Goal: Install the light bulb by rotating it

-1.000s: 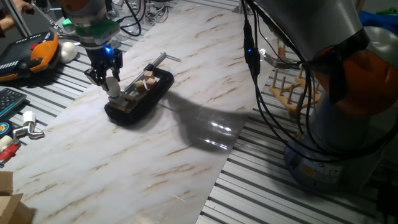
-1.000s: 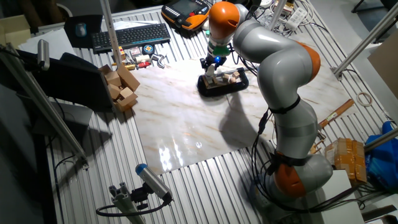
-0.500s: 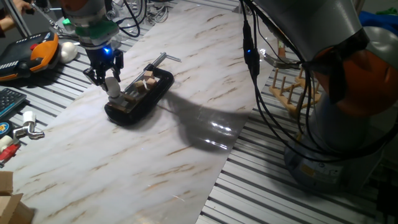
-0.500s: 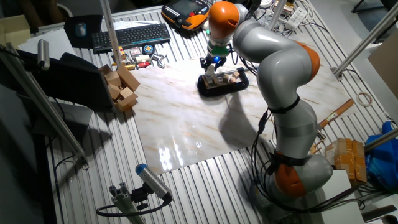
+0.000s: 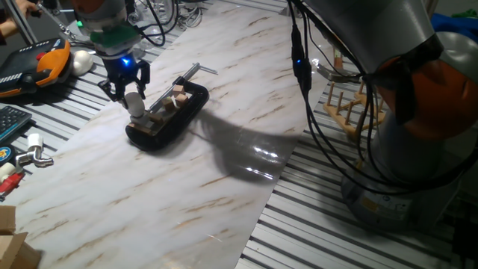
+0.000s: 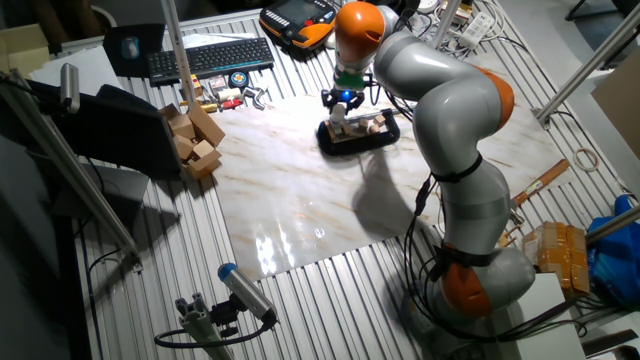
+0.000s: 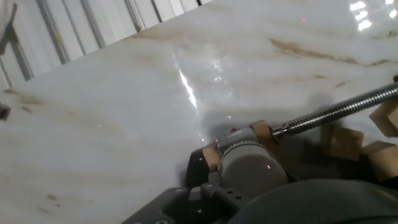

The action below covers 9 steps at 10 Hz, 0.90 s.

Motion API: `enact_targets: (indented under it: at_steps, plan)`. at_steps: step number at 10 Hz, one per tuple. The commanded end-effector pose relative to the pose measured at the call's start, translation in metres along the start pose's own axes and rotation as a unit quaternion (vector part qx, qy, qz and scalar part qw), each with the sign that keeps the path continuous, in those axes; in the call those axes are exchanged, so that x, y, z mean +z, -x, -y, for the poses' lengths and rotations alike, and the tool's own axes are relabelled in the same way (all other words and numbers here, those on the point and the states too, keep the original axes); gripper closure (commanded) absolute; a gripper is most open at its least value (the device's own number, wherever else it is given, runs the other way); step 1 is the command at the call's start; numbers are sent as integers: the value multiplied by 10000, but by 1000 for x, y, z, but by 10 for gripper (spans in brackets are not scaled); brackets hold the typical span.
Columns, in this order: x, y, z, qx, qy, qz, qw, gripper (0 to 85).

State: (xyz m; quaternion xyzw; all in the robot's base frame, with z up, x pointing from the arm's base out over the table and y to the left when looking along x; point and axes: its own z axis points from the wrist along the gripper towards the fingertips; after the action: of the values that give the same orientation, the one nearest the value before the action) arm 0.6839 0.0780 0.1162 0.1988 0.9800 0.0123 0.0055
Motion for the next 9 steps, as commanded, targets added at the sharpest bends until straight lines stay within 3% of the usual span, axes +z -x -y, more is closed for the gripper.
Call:
enact_targets:
  at_steps: [1, 9]
  plan:
    - [1, 0, 0, 451, 23, -2, 9990, 850]
    - [1, -1, 0, 1671, 52, 13, 9859, 850]
